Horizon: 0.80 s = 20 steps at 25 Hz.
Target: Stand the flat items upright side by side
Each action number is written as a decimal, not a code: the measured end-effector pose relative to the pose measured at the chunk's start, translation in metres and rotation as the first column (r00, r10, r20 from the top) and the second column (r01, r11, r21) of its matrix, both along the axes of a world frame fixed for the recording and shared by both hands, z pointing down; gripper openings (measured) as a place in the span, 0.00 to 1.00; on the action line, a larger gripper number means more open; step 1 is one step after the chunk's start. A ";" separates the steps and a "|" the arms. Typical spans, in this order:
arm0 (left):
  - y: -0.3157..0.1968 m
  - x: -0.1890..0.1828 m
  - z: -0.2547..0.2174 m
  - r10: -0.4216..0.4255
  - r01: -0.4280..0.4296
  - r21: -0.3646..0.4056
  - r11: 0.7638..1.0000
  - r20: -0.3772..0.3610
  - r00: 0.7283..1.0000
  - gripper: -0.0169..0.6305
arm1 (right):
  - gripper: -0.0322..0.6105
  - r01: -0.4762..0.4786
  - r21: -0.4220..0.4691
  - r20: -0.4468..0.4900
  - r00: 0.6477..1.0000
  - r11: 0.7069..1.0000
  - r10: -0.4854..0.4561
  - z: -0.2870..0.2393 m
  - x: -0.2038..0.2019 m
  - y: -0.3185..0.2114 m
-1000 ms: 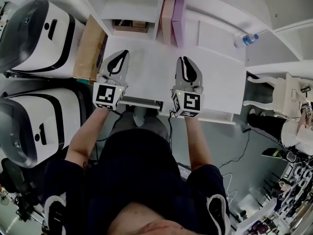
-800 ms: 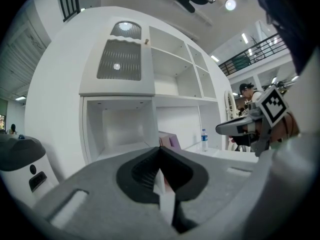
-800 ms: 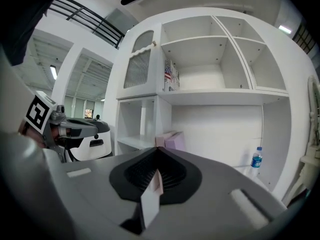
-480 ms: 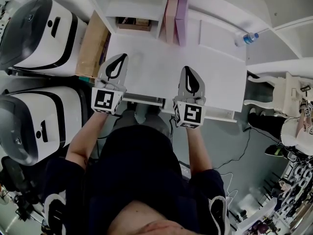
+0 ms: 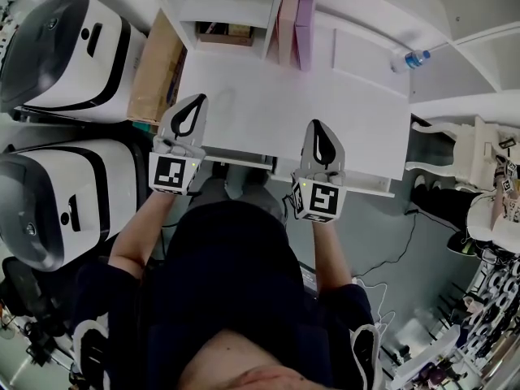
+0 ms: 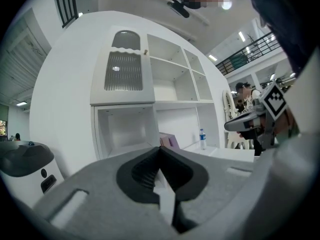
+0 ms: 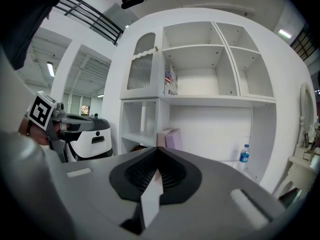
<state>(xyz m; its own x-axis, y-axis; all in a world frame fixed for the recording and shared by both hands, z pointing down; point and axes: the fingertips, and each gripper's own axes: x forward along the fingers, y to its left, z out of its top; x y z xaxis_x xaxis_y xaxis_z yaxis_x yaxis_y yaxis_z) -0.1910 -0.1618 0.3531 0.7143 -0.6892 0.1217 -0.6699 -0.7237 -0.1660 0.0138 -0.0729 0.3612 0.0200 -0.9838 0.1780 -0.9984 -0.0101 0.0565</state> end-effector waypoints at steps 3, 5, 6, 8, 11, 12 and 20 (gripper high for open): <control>0.004 -0.005 -0.005 -0.007 0.007 0.011 1.000 -0.035 0.999 0.03 | 0.05 -0.006 -0.002 0.002 1.000 1.000 0.006 0.002 -0.002 0.007; 0.008 -0.008 -0.002 -0.007 0.007 0.006 1.000 -0.024 1.000 0.03 | 0.05 -0.010 -0.007 0.005 1.000 1.000 0.010 0.006 -0.003 0.011; 0.009 -0.010 0.000 -0.006 0.006 0.006 1.000 -0.014 1.000 0.03 | 0.05 -0.012 -0.008 0.004 1.000 1.000 0.012 0.007 -0.003 0.013; 0.011 -0.011 -0.003 -0.012 0.012 0.010 1.000 -0.041 0.999 0.03 | 0.05 -0.018 -0.009 0.004 1.000 1.000 0.018 0.008 -0.002 0.016; 0.013 -0.012 -0.002 -0.017 0.017 0.007 1.000 -0.044 0.999 0.03 | 0.05 -0.030 -0.012 0.001 1.000 0.999 0.030 0.009 0.000 0.019; 0.014 -0.013 0.000 -0.014 0.015 0.004 1.000 -0.027 1.000 0.03 | 0.05 -0.032 -0.015 0.000 0.999 0.999 0.032 0.010 0.000 0.020; 0.020 -0.016 0.000 -0.031 0.031 -0.003 1.000 -0.066 0.997 0.03 | 0.05 -0.039 -0.028 0.000 0.999 0.999 0.039 0.014 0.000 0.021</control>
<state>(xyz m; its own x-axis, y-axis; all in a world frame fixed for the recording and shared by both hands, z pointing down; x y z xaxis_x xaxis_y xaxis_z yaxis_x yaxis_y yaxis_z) -0.2075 -0.1420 0.3530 0.6994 -0.7107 0.0760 -0.7013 -0.7028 -0.1190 0.0133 -0.0517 0.3753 0.0583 -0.9769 0.2055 -0.9973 -0.0476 0.0568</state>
